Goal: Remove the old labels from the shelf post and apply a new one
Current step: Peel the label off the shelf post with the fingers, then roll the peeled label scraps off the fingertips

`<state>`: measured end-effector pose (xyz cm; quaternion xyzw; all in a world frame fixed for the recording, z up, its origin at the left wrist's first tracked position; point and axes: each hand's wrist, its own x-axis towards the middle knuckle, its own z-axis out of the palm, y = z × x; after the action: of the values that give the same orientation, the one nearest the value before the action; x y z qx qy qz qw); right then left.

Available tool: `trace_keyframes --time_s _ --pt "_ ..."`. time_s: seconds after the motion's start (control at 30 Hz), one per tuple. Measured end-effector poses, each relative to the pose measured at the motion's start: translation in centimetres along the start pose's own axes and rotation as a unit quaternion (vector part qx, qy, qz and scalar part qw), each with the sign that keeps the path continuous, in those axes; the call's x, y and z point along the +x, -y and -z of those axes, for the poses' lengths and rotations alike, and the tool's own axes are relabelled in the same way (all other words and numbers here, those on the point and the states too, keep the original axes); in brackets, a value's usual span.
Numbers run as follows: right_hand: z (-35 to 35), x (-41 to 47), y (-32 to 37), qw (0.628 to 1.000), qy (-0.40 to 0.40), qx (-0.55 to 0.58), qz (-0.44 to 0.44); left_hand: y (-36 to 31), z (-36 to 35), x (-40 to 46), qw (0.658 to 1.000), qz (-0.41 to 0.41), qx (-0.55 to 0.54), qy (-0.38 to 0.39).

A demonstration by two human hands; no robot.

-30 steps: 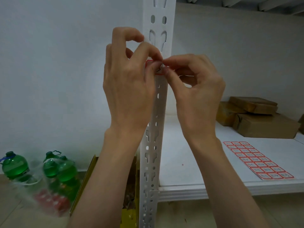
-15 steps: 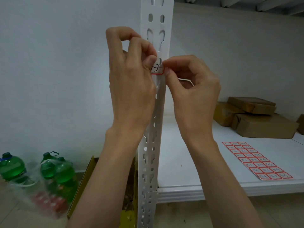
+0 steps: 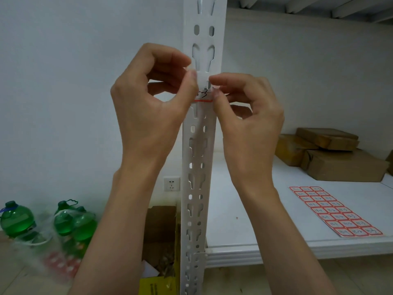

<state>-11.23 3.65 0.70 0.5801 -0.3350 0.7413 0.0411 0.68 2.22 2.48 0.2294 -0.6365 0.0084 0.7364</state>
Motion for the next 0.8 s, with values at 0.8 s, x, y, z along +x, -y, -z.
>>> trace_keyframes --time_s 0.8 --pt "4.7 1.5 -1.7 0.947 0.076 0.151 -0.274 -1.9 -1.2 -0.7 0.993 -0.055 0.013 0.102"
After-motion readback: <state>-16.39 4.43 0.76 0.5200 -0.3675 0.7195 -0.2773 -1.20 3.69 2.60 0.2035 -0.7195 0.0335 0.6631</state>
